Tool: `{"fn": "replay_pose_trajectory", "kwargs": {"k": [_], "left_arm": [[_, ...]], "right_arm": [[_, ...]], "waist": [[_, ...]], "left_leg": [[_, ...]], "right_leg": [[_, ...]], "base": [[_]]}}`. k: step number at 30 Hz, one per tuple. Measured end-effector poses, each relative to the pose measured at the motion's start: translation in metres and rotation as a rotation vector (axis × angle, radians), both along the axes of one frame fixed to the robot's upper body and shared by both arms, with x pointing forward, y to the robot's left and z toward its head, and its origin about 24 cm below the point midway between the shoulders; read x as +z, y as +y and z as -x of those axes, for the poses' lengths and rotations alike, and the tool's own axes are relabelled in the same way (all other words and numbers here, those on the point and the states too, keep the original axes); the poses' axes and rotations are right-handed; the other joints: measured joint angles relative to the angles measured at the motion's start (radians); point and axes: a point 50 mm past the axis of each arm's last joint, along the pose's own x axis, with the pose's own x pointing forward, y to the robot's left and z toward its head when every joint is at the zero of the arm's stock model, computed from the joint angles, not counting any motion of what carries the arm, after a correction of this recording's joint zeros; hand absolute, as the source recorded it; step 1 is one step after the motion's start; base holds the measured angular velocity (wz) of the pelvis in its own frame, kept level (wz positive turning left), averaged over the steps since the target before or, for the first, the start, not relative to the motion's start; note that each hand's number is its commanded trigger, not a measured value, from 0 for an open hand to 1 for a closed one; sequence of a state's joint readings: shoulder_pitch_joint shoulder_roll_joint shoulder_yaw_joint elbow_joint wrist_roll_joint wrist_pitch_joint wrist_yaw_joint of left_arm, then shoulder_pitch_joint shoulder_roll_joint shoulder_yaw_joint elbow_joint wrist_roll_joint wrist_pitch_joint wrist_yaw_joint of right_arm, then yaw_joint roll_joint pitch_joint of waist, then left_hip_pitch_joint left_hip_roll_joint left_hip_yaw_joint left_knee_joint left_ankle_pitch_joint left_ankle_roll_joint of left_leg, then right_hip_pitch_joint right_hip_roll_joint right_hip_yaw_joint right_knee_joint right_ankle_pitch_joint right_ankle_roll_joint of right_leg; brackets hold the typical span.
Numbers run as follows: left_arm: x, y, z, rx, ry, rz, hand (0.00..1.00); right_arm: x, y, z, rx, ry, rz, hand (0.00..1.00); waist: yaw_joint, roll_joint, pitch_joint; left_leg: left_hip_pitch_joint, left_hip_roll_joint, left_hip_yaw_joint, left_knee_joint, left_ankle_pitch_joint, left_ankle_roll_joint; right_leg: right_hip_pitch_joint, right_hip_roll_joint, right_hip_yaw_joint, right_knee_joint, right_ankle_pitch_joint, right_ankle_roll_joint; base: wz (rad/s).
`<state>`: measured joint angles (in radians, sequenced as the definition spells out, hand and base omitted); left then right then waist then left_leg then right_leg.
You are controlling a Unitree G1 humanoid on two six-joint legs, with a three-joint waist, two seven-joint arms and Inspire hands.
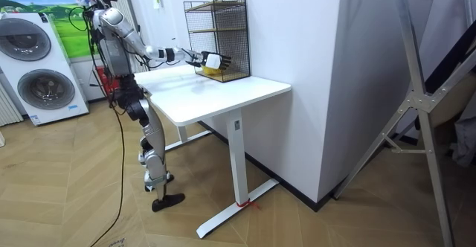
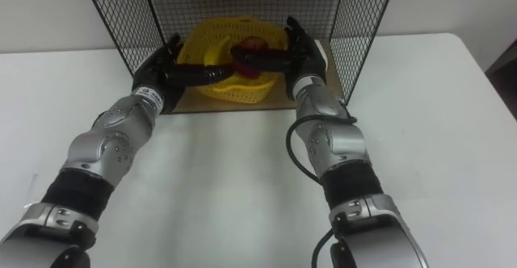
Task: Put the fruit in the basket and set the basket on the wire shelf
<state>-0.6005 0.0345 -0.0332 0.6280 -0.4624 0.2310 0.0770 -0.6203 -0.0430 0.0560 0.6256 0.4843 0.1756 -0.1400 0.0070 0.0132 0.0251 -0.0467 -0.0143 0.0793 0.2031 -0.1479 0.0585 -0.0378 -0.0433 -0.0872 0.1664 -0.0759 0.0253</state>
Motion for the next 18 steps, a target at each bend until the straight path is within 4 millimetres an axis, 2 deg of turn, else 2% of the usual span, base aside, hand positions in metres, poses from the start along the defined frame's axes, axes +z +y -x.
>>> {"fn": "replay_pose_trajectory", "kwargs": {"k": [9,18], "left_arm": [[0.000,0.001,0.000,0.000,0.004,-0.003,0.00],[0.000,0.014,-0.001,0.013,0.014,-0.042,0.00]], "right_arm": [[-0.011,-0.002,0.002,-0.001,0.051,0.006,0.00],[-0.015,-0.018,0.002,-0.017,0.075,-0.009,0.00]], "waist": [[0.000,0.001,-0.0007],[-0.001,0.003,-0.0026]], "left_leg": [[0.005,0.000,0.007,-0.004,0.000,0.000],[0.007,0.001,0.005,-0.001,0.000,0.000]], "right_leg": [[0.000,0.001,0.001,0.002,0.000,0.000],[0.002,0.001,-0.002,0.002,-0.001,0.000]], "base": [[0.00],[0.00]]}}
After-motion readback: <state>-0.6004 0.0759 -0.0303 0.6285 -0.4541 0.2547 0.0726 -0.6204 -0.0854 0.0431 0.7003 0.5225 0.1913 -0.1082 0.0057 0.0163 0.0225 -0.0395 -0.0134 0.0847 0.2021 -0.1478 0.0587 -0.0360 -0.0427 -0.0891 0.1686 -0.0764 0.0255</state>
